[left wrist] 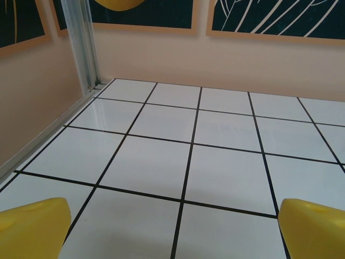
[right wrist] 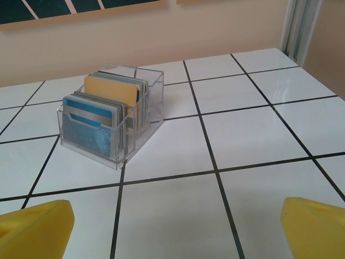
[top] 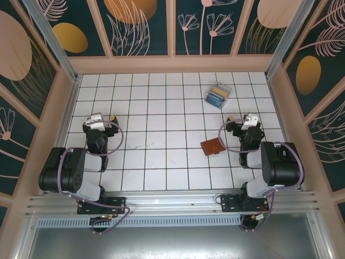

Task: Put the credit cards into the card holder
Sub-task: Move the storage box to the center of the table.

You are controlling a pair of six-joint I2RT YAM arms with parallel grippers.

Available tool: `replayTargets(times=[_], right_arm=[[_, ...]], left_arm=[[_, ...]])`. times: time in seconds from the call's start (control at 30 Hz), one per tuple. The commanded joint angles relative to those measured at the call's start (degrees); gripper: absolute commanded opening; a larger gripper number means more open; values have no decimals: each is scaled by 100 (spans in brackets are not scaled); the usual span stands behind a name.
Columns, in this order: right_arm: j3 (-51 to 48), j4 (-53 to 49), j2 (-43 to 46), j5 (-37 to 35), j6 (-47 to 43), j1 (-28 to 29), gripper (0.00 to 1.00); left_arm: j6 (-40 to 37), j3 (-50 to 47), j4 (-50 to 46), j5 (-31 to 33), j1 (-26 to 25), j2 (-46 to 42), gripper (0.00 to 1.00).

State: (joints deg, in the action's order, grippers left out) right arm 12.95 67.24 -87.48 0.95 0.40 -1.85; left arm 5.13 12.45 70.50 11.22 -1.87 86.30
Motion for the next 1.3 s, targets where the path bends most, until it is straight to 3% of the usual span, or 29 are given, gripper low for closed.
replayTargets(times=[0.0, 0.13, 0.27, 0.3, 0.37, 0.4, 0.47, 0.57, 0.7, 0.8, 0.97, 1.27], right_arm=[[339, -543, 507, -154, 168, -53, 99], [878, -2133, 1744, -347, 687, -60, 99], [1621, -3401, 2113, -16, 1258, -94, 99], [1748, -3557, 2088, 32, 1348, -94, 99], [2098, -4045, 1970, 154, 1551, -105, 99], [2290, -4308, 1849, 305, 1470, -105, 99], [2896, -5047, 1418, 619, 1340, -105, 95], [3763, -6078, 720, 1067, 1354, -105, 88], [4239, -6372, -155, 1073, 1422, -171, 80], [4862, -6856, -804, 1221, 1661, -263, 72], [5476, -6979, -1557, 1336, 2279, -241, 59], [6151, -7327, -2337, 1215, 2413, 40, 44]], left_arm=[[-19, 70, -92, 205, 37, -505, 99], [217, 653, -2190, -209, 37, -2091, 99], [1303, 1514, -3784, -402, 37, -3026, 99], [1708, 1628, -3970, -179, 37, -3131, 99], [3344, 2004, -5108, 722, 37, -3285, 99], [3704, 2134, -5519, 851, 42, -3333, 99], [3257, 2229, -5662, 215, 38, -3407, 99], [3295, 2341, -5931, -681, 40, -3313, 99], [3366, 2331, -6183, -1974, 31, -3061, 99], [3343, 2088, -6070, -2580, -109, -2961, 99], [2750, 2274, -6853, -2637, -539, -2808, 99], [2586, 2448, -7040, -2455, -551, -2684, 99]])
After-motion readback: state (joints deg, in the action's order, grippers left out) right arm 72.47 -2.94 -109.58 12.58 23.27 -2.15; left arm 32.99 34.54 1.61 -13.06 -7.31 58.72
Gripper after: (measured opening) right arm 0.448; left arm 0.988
